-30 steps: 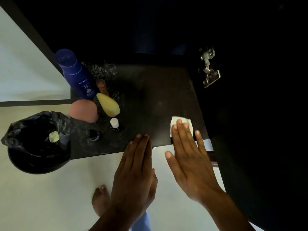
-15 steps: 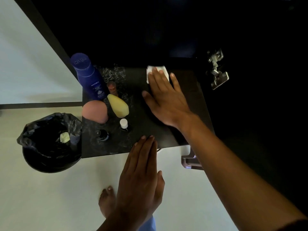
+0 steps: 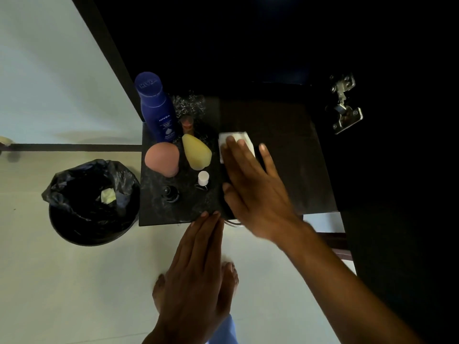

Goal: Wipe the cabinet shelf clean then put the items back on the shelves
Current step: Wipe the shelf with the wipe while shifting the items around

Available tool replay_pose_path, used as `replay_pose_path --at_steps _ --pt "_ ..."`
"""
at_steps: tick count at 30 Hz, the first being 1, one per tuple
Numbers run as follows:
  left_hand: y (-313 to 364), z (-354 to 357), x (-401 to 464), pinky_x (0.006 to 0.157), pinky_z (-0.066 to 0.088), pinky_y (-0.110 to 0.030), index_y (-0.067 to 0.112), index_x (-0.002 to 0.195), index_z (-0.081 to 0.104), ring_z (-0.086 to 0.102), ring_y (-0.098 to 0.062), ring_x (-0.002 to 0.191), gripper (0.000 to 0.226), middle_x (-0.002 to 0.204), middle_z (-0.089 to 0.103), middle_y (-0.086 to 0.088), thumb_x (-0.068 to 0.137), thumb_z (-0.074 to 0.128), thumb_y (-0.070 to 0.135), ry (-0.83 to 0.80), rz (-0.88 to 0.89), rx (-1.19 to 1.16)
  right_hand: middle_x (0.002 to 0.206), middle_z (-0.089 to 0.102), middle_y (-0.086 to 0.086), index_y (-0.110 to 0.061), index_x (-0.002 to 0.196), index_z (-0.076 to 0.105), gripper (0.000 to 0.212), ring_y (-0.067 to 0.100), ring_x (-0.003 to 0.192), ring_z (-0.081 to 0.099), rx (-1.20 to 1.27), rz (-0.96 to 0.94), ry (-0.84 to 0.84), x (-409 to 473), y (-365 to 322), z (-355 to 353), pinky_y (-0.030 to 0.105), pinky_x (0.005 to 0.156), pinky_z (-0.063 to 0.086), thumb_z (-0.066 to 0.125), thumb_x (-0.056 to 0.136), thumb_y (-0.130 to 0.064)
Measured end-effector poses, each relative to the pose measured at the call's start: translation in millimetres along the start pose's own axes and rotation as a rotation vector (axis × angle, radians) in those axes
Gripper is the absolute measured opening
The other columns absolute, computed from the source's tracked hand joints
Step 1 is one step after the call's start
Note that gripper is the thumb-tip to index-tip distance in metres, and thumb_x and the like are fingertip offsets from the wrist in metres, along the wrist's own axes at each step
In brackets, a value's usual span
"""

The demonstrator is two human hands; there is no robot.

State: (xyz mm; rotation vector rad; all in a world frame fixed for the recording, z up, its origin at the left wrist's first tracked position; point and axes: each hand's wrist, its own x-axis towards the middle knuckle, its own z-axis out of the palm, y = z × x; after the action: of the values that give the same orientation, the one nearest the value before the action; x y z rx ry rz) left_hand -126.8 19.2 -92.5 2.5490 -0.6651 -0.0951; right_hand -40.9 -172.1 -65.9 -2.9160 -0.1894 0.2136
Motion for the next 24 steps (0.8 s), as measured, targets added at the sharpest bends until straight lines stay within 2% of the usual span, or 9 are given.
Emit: replay_pose_path --at_steps 4,7,10,13,17,20,22,24 --pt "-7 0 -1 0.104 0.054 -0.051 0.001 0.151 0.048 0.046 -0.03 0.147 0.069 0.158 0.048 -0.015 0.091 0.057 0.035 0.01 0.015 -0.008 0.176 0.001 0.004 -0.014 0.167 0.007 0.068 0.019 0.162 -0.007 0.009 0.055 -0.062 -50 -25 10 0.051 0.131 0.005 0.023 0.108 -0.043" --pt "-11 1 -2 0.103 0.056 -0.051 0.002 0.15 0.051 0.05 -0.029 0.144 0.066 0.157 0.05 -0.013 0.096 0.054 0.041 0.037 0.009 -0.026 0.175 0.002 0.0 -0.017 0.167 0.008 0.068 0.016 0.162 -0.006 0.042 0.084 -0.065 -66 -38 18 0.05 0.132 0.007 0.024 0.107 -0.045" --pt "-13 -2 -2 0.101 0.057 -0.049 0.006 0.151 0.047 0.051 -0.028 0.143 0.063 0.156 0.051 -0.012 0.099 0.051 0.042 0.059 0.032 -0.051 0.175 0.005 -0.001 -0.019 0.167 0.012 0.067 0.015 0.162 -0.001 0.066 0.076 -0.042 -69 -42 21 0.051 0.13 0.009 0.025 0.107 -0.046" --pt "-13 -13 0 0.099 0.059 -0.048 0.005 0.144 0.059 0.057 -0.028 0.138 0.058 0.151 0.057 -0.013 0.096 0.055 0.037 0.079 0.012 -0.087 0.174 0.012 0.0 -0.016 0.166 0.019 0.065 0.015 0.162 0.004 0.068 0.061 0.003 -67 -43 19 0.052 0.128 0.011 0.029 0.108 -0.044" --pt "-19 -34 1 0.11 0.047 -0.028 0.008 0.134 0.068 0.059 -0.022 0.132 0.044 0.145 0.062 -0.007 0.095 0.059 0.027 0.12 0.017 -0.156 0.172 0.024 -0.001 -0.015 0.163 0.029 0.061 0.012 0.161 0.013 0.184 0.053 0.142 -65 -45 7 0.051 0.131 0.011 0.042 0.109 -0.039" --pt "-26 -51 8 0.107 0.037 -0.013 0.009 0.115 0.077 0.061 -0.017 0.117 0.031 0.127 0.07 -0.007 0.094 0.059 0.023 0.218 -0.062 -0.134 0.157 0.053 -0.001 -0.014 0.149 0.057 0.05 0.011 0.15 0.041 0.303 0.136 0.371 -60 -51 2 0.049 0.129 0.022 0.054 0.103 -0.036" --pt "-32 -59 15 0.102 0.043 -0.02 0.008 0.108 0.076 0.06 -0.02 0.112 0.025 0.118 0.07 -0.008 0.091 0.062 0.021 0.306 -0.152 -0.114 0.136 0.069 -0.002 -0.017 0.132 0.07 0.041 0.007 0.131 0.057 0.375 0.239 0.518 -53 -56 3 0.047 0.12 0.04 0.063 0.097 -0.037" --pt "-39 -62 24 0.092 0.054 -0.04 0.009 0.111 0.071 0.059 -0.024 0.112 0.027 0.117 0.066 -0.008 0.089 0.068 0.025 0.349 -0.272 -0.129 0.122 0.075 -0.004 -0.021 0.123 0.074 0.036 0.008 0.117 0.061 0.408 0.339 0.585 -41 -63 3 0.043 0.108 0.05 0.071 0.092 -0.039"
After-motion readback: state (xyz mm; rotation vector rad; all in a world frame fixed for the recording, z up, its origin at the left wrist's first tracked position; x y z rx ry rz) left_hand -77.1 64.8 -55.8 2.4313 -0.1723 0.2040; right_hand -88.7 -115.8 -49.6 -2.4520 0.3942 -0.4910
